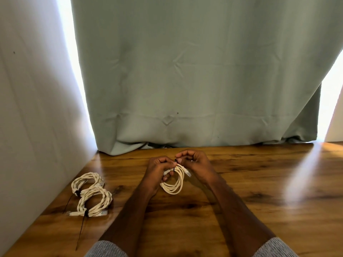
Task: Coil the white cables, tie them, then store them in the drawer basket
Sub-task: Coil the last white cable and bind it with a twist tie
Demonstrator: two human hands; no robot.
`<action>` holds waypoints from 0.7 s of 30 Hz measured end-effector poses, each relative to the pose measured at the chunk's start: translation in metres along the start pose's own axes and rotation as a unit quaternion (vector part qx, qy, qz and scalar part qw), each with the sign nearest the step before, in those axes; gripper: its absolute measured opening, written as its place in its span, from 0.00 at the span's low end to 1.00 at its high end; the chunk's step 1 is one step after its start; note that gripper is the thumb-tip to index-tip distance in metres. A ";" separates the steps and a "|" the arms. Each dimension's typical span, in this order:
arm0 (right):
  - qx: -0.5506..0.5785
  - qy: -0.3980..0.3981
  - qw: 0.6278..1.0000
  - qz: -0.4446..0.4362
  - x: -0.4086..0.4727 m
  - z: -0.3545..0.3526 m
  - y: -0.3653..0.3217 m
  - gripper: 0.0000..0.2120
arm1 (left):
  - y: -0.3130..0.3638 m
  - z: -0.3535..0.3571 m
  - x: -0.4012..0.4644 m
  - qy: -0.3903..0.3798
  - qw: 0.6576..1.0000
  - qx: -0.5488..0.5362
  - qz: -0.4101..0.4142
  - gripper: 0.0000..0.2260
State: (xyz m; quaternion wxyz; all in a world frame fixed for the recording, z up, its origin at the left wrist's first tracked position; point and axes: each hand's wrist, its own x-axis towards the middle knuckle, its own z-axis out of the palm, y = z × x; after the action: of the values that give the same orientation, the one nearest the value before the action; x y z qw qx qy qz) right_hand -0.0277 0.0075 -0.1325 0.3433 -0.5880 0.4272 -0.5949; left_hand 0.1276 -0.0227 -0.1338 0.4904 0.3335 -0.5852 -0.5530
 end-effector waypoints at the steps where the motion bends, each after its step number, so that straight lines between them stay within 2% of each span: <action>1: 0.003 -0.002 1.000 -0.003 0.000 0.000 -0.001 0.06 | -0.001 -0.001 0.001 0.000 1.000 0.007 0.005 0.06; 5: -0.017 -0.003 1.000 -0.020 -0.001 -0.002 -0.002 0.04 | -0.004 -0.001 0.004 -0.003 0.998 0.057 0.024 0.08; 8: -0.085 -0.006 0.995 -0.057 0.003 -0.003 0.000 0.03 | -0.008 0.000 0.007 0.004 0.996 0.080 0.037 0.08; 12: -0.233 -0.002 0.964 -0.125 0.006 0.000 0.004 0.06 | -0.011 0.004 0.008 0.025 0.995 0.083 0.059 0.05; 15: -0.295 0.035 0.938 -0.180 0.007 0.004 0.009 0.03 | -0.012 0.008 0.007 0.039 0.992 0.083 0.083 0.03; 16: -0.302 0.047 0.933 -0.191 0.007 0.004 0.010 0.03 | -0.012 0.009 0.007 0.036 0.992 0.076 0.089 0.02; 19: -0.296 0.072 0.931 -0.202 0.008 0.005 0.010 0.03 | -0.011 0.012 0.006 0.020 0.993 0.052 0.101 0.10; 21: -0.291 0.082 0.932 -0.201 0.007 0.006 0.009 0.03 | -0.011 0.013 0.006 0.010 0.992 0.053 0.118 0.10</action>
State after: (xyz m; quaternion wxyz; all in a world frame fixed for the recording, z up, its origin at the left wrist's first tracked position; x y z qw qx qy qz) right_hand -0.0235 -0.0033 -0.1382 -0.0057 -0.6849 0.4808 -0.5475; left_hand 0.1118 -0.0258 -0.1423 0.5397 0.2935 -0.6438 -0.4562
